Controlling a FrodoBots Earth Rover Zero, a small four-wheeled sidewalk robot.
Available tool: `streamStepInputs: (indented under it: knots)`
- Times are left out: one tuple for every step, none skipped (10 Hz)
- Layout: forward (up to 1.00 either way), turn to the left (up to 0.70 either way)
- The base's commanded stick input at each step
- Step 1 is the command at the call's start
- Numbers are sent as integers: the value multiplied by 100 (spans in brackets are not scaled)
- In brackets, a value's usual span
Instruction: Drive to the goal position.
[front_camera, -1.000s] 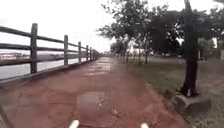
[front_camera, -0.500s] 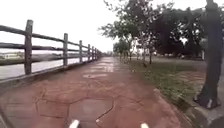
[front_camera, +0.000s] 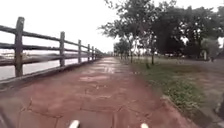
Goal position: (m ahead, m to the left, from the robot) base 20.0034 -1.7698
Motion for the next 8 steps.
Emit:
streamStepInputs:
  knots:
    - [70, 0]
    - [70, 0]
    - [70, 0]
    - [70, 0]
    - [70, 0]
    - [70, 0]
    - [70, 0]
    - [70, 0]
